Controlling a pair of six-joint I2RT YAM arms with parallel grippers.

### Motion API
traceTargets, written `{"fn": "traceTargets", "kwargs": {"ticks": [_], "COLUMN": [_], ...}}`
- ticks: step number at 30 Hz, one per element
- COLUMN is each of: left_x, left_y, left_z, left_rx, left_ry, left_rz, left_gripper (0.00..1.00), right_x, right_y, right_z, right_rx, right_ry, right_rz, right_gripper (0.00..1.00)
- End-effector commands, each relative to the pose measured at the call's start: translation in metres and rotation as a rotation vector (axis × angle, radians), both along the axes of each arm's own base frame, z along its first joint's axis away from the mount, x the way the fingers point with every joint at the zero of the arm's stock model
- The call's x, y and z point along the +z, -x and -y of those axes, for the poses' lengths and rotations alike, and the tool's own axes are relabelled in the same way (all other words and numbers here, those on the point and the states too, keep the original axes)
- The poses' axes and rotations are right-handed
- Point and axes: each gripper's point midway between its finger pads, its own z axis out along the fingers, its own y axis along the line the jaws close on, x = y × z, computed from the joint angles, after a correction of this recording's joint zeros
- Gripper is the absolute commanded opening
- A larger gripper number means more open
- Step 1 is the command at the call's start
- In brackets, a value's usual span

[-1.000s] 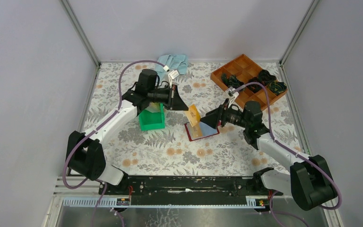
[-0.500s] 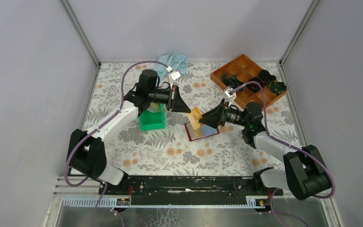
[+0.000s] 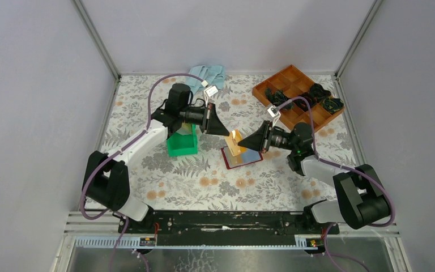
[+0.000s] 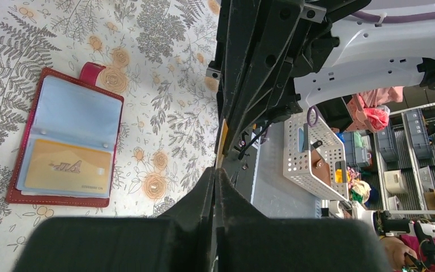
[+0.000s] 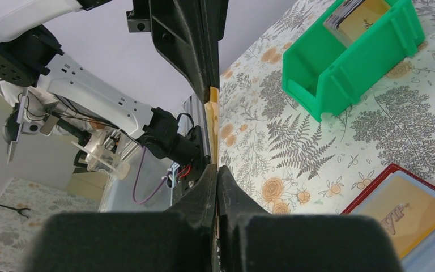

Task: Put the credit cards into the card holder
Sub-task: Pick up the credit card from the storage box.

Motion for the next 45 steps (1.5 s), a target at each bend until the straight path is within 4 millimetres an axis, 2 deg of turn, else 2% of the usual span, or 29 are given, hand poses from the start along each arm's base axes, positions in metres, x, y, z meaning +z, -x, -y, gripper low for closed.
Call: {"fn": "traceTargets", "kwargs": {"ticks": [1,3,5,7,12,17,19,21,26,30,35,41,45], "left_x": [0.007,0.005,0.003,0.001,-0.004,-0.016,-0.026,-0.018,-0.021,-0.024,-0.025,-0.037,-0.044], "left_y": [-0.004,-0.007,-0.012,-0.02,-0.039,-0.048,-0.042,-0.038,-0.027,-0.021,-0.022,-0.022,-0.021], "left_z": [0.006,0.007,0.007,0.006,0.0,-0.01,-0.015,-0.021,-0.03,-0.026,-0.018,-0.001,-0.002], "left_rx": [-0.011,0.008,0.04,0.086,0.214,0.378,0.425,0.47,0.53,0.542,0.557,0.525,0.533], "left_ry": [0.027,0.019,0.009,-0.002,0.023,0.088,0.136,0.224,0.328,0.365,0.389,0.354,0.339], "left_rz": [0.024,0.018,0.02,0.017,-0.01,-0.005,-0.01,0.031,0.04,0.044,0.051,0.029,0.026], "left_gripper": [0.12,0.36,0.51,0.58,0.66,0.67,0.67,0.67,0.65,0.62,0.56,0.52,0.52], "right_x": [0.015,0.015,0.014,0.012,0.01,0.006,0.003,-0.001,-0.011,-0.02,-0.024,-0.02,-0.02], "right_y": [0.001,0.001,0.0,-0.001,-0.005,-0.013,-0.018,-0.023,-0.033,-0.037,-0.038,-0.038,-0.038], "right_z": [-0.001,-0.001,-0.001,-0.001,0.0,0.001,0.002,0.003,0.004,0.003,0.0,0.0,0.0], "right_rx": [0.028,0.027,0.025,0.016,-0.009,-0.061,-0.091,-0.121,-0.176,-0.182,-0.172,-0.17,-0.171], "right_ry": [-0.031,-0.03,-0.027,-0.021,-0.006,0.006,0.012,0.019,0.017,-0.008,-0.032,-0.046,-0.046], "right_rz": [0.064,0.062,0.055,0.049,0.038,0.012,-0.011,-0.033,-0.089,-0.147,-0.182,-0.178,-0.178], "right_gripper": [0.0,0.0,0.0,0.0,0.0,0.0,0.0,0.0,0.0,0.0,0.0,0.0,0.0]}}
